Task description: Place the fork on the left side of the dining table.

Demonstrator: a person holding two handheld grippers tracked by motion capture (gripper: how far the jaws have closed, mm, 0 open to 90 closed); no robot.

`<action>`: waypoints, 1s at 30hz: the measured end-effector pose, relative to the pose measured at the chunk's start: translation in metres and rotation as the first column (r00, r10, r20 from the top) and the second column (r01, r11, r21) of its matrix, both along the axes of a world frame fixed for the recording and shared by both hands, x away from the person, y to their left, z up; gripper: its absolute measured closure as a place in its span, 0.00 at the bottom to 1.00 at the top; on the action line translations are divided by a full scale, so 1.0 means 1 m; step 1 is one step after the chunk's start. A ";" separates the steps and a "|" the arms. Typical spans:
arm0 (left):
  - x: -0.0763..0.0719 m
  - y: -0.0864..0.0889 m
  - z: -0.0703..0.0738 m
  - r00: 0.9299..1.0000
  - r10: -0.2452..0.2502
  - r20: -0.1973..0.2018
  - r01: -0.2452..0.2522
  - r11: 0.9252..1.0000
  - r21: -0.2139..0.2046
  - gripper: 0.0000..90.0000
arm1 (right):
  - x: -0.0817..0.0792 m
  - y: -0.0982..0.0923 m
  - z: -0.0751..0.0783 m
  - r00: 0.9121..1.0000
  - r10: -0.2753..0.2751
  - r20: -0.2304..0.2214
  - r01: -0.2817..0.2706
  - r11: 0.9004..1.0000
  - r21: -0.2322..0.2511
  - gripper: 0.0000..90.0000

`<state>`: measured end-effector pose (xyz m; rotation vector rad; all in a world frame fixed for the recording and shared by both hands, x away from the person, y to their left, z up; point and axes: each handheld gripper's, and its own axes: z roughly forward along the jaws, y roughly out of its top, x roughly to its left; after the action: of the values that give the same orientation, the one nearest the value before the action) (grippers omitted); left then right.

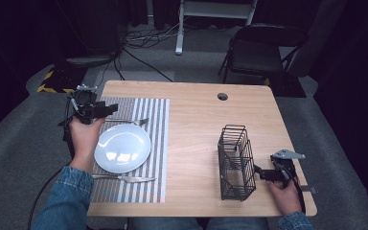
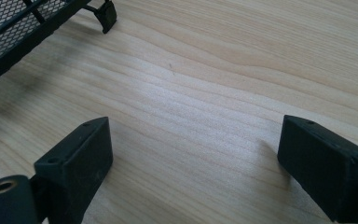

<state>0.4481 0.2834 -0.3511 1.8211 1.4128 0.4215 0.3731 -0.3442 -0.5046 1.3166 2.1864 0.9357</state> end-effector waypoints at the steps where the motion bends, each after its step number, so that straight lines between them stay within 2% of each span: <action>1: -0.004 -0.002 0.003 1.000 -0.009 0.006 0.009 1.000 0.001 0.47 | 0.000 0.000 0.000 1.000 0.000 0.000 0.000 1.000 0.000 0.11; 5: -0.020 -0.010 0.010 0.999 -0.039 0.019 0.039 0.999 -0.008 0.47 | 0.000 0.000 0.000 1.000 0.000 0.000 0.000 1.000 0.000 0.11; 9: -0.037 -0.023 0.017 0.996 -0.072 0.042 0.072 0.997 -0.001 0.47 | 0.000 0.002 0.000 1.000 -0.017 0.000 0.017 1.000 -0.001 0.11; 13: -0.056 -0.037 0.025 0.992 -0.104 0.074 0.103 0.995 0.008 0.46 | 0.000 0.003 0.000 1.000 -0.021 0.001 0.021 1.000 -0.001 0.11; 16: -0.066 -0.046 0.028 0.989 -0.124 0.084 0.123 0.992 0.008 0.46 | 0.000 0.003 0.000 1.000 -0.021 0.000 0.021 1.000 -0.001 0.11; 18: -0.073 -0.053 0.028 0.987 -0.140 0.085 0.139 0.990 0.017 0.46 | 0.000 0.003 0.000 1.000 -0.021 0.000 0.021 1.000 -0.001 0.11; 21: -0.087 -0.063 0.025 0.980 -0.174 0.096 0.175 0.985 0.000 0.46 | 0.000 0.003 0.000 1.000 -0.021 0.000 0.021 1.000 -0.001 0.11; 25: -0.104 -0.073 0.019 0.970 -0.200 0.135 0.205 0.978 -0.026 0.46 | 0.000 0.003 0.000 1.000 -0.020 0.000 0.020 1.000 -0.001 0.11; 26: -0.107 -0.076 0.017 0.970 -0.196 0.144 0.203 0.979 -0.033 0.46 | 0.000 0.003 0.000 1.000 -0.020 0.000 0.020 1.000 0.000 0.11; 30: -0.114 -0.087 0.006 0.967 -0.218 0.128 0.223 0.974 -0.025 0.46 | 0.000 0.003 0.000 1.000 -0.018 0.000 0.018 1.000 -0.001 0.11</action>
<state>0.3344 0.1968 -0.3454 1.8624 1.1117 0.3827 0.3735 -0.3413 -0.5046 1.3337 2.1710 0.9273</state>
